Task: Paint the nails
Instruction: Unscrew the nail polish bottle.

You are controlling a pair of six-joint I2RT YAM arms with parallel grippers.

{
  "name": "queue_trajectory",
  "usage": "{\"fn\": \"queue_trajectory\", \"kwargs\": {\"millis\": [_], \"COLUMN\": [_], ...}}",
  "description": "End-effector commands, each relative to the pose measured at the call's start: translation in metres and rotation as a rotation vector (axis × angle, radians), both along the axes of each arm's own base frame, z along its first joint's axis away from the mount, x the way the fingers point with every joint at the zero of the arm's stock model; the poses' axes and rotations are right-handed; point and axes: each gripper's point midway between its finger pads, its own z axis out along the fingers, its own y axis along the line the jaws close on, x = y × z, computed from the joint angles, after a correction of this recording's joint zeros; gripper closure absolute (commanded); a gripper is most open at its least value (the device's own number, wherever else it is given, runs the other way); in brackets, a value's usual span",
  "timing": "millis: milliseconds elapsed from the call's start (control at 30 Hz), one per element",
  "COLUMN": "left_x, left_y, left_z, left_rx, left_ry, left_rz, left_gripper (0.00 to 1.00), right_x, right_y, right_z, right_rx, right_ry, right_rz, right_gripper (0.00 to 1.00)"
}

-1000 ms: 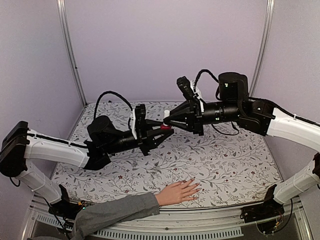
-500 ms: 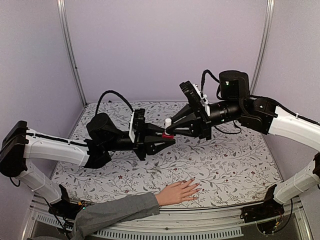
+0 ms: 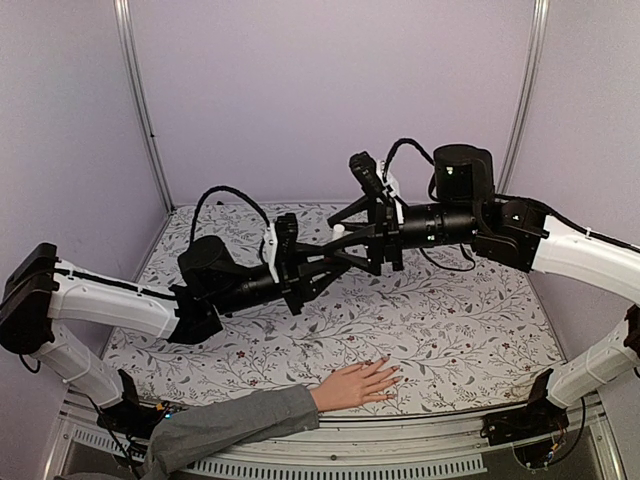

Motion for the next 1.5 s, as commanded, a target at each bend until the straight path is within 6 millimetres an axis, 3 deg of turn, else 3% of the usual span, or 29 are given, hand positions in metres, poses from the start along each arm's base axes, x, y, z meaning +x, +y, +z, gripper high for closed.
{"fn": "queue_trajectory", "kwargs": {"millis": [0,233,733,967,1267,1467], "left_x": [0.026,0.047,0.075,0.079,0.079,0.079], "left_y": [0.017,0.025,0.018,0.014,0.007,0.006], "left_z": [0.013,0.009,-0.002,-0.003,-0.004,-0.007], "left_rx": [-0.050,-0.056,0.023,0.048,0.075,0.088], "left_ry": [0.004,0.013,-0.007,-0.025,-0.047,-0.048], "left_rz": [0.183,0.323,0.556,0.576,0.576,0.580], "left_gripper": [1.00,1.00,1.00,1.00,1.00,1.00], "right_x": [0.030,0.052,0.073,0.073,0.076,0.078], "right_y": [-0.011,-0.014,-0.005,0.005,0.005,0.004], "right_z": [0.013,0.009,-0.010,-0.016,-0.010,-0.006], "right_rx": [0.041,0.055,0.051,0.033,0.035,0.039], "right_ry": [0.025,0.124,0.290,0.318,0.297,0.280], "right_rz": [-0.189,-0.327,-0.428,-0.404,-0.413,-0.418], "right_gripper": [0.33,0.32,0.52,0.67,0.70,0.82]}}
